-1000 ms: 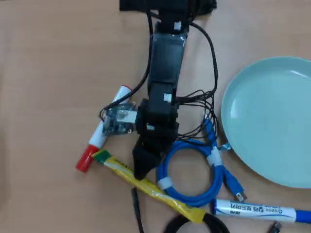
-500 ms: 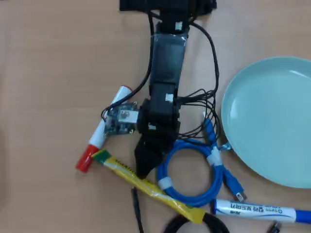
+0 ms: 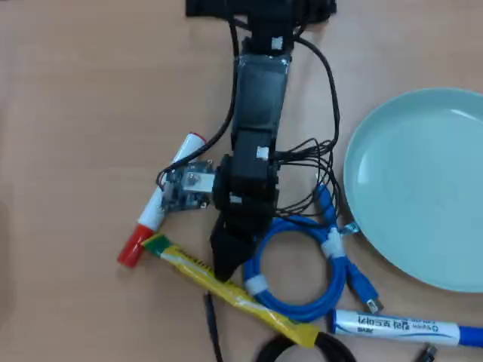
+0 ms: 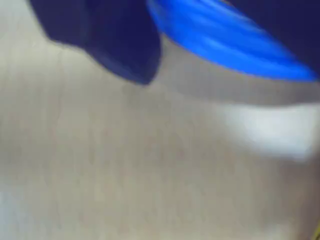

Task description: Pick up the yellow coffee stick, then put it in the green bowl

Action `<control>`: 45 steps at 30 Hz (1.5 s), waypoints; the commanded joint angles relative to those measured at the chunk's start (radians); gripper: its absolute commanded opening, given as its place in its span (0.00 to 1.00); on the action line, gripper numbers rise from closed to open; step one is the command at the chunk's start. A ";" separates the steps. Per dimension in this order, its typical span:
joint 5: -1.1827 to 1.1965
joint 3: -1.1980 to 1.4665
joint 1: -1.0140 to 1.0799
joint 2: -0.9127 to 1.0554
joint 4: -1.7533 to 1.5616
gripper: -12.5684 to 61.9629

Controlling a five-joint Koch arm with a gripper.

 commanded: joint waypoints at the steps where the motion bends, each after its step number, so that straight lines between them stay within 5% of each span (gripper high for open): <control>1: -0.035 -0.038 0.023 0.003 0.000 0.88; 42: -0.242 -0.054 0.103 -0.002 -0.029 0.88; 45: -0.238 -0.055 0.104 -0.015 -0.018 0.94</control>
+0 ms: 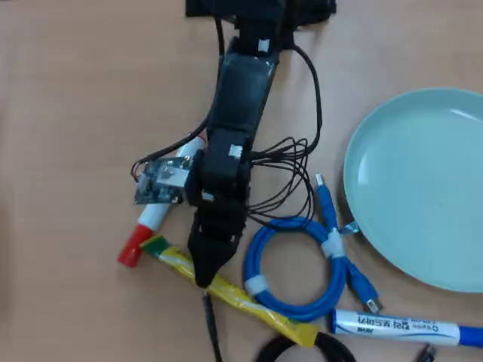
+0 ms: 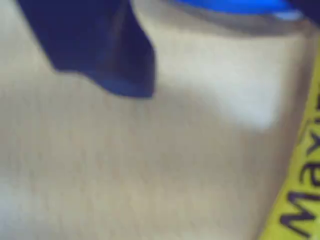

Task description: Pick up the yellow coffee stick, then put it in the green bowl

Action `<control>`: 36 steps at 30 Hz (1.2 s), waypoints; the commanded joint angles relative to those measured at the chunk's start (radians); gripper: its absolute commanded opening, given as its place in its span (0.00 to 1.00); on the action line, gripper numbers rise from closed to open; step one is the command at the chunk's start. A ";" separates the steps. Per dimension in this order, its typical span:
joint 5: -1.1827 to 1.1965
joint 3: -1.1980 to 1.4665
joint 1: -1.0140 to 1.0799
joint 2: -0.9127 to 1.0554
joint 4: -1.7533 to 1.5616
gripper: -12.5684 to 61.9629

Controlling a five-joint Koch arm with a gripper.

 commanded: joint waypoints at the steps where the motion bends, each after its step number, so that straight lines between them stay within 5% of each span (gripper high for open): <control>1: 0.014 -0.012 0.002 0.002 -0.002 0.95; 36: 0.025 0.032 -0.034 -0.029 0.121 0.94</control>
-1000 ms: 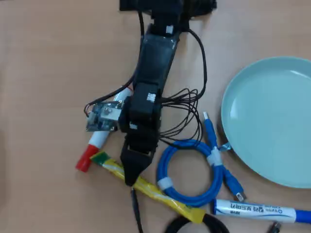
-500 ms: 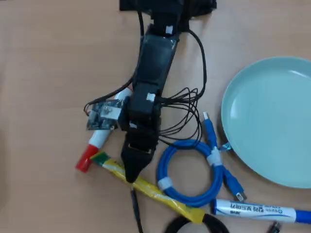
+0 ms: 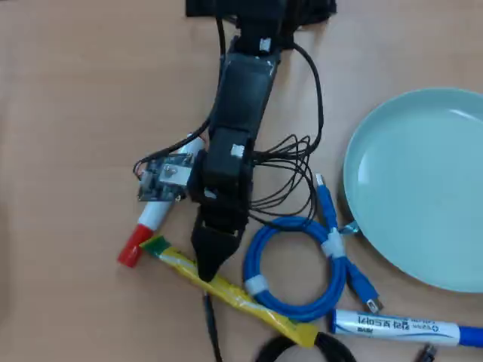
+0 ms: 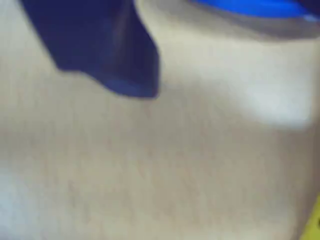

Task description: Pick up the yellow coffee stick, then put it in the green bowl

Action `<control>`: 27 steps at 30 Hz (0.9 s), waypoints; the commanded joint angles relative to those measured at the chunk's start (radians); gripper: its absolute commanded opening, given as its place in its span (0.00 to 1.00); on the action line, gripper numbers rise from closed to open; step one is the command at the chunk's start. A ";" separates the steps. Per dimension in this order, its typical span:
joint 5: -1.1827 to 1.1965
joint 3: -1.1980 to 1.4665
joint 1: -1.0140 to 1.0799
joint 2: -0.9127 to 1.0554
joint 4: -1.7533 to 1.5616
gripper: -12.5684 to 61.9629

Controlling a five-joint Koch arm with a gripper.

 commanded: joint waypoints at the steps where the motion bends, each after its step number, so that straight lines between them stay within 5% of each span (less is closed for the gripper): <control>1: 0.011 -0.017 0.000 -0.038 -0.006 0.94; 27: 0.058 -0.106 -0.063 -0.261 -0.069 0.92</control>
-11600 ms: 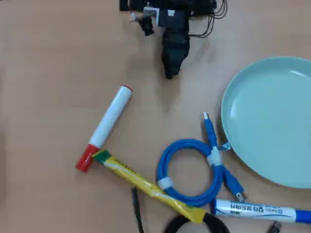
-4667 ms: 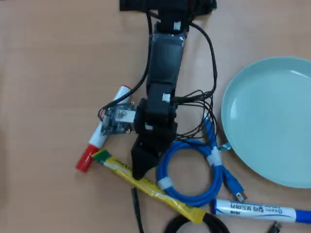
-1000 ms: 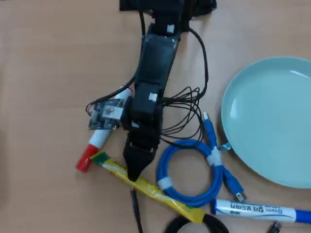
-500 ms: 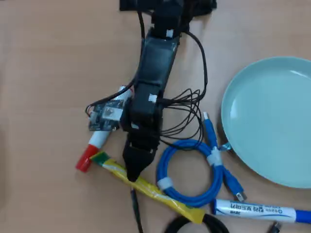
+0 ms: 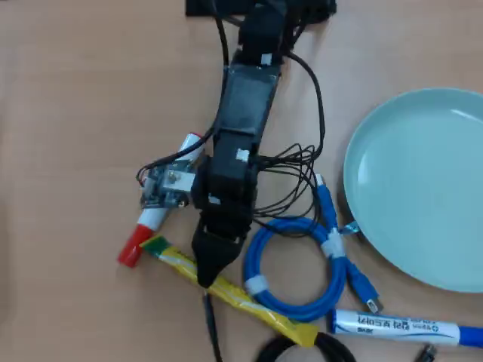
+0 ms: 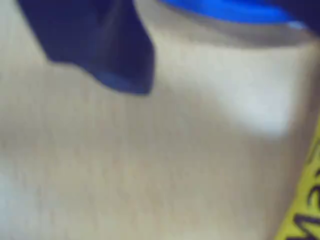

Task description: Pick up the yellow coffee stick, then put it in the green bowl

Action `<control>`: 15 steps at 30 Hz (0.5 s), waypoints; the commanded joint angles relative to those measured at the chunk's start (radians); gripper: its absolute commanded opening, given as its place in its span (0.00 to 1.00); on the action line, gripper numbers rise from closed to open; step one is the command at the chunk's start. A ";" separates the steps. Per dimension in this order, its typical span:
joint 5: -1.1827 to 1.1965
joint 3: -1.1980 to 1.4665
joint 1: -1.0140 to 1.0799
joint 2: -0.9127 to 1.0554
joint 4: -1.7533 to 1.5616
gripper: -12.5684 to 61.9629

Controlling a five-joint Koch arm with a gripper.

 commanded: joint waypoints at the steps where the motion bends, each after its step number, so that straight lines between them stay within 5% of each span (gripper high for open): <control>1: -0.028 0.003 -0.002 -0.075 -0.061 0.91; 5: -0.038 -0.060 0.002 -0.078 -0.063 0.80; 13: -0.041 -0.075 0.005 -0.078 -0.063 0.07; 15: -0.040 -0.075 0.006 -0.080 -0.061 0.06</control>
